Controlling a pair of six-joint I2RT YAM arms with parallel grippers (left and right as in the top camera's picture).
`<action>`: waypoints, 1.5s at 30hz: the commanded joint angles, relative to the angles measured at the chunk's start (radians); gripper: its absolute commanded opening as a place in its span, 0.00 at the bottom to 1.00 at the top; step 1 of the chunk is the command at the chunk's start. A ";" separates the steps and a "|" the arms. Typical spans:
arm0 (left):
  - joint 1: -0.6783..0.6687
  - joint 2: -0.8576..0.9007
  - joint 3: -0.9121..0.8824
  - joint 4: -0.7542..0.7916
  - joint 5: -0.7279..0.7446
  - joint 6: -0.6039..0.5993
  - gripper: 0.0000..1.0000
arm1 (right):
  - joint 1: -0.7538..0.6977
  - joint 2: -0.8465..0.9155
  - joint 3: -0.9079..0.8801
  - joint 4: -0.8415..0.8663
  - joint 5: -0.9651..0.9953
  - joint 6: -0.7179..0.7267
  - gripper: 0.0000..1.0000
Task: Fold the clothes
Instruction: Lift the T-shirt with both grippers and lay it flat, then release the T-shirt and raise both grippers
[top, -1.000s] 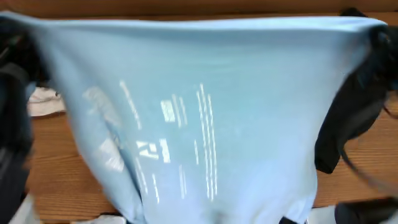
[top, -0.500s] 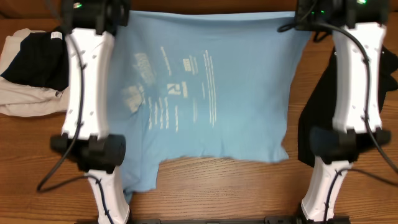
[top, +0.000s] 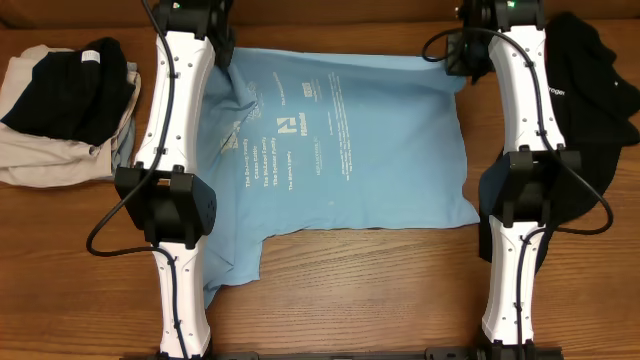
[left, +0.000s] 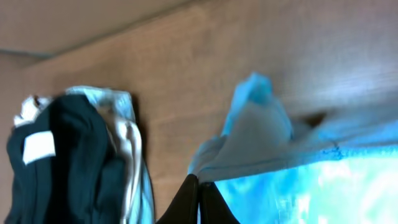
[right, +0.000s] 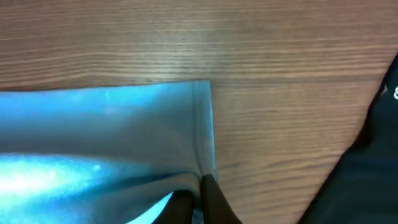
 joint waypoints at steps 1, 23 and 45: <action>-0.005 -0.003 0.009 -0.068 0.112 -0.044 0.04 | -0.020 -0.014 0.006 -0.026 -0.024 -0.004 0.04; -0.004 0.217 0.009 -0.404 0.229 -0.030 0.24 | -0.049 -0.012 -0.245 -0.161 -0.129 -0.005 0.29; 0.004 -0.391 -0.009 -0.418 0.352 -0.343 1.00 | -0.031 -0.658 -0.238 -0.246 -0.213 0.094 0.56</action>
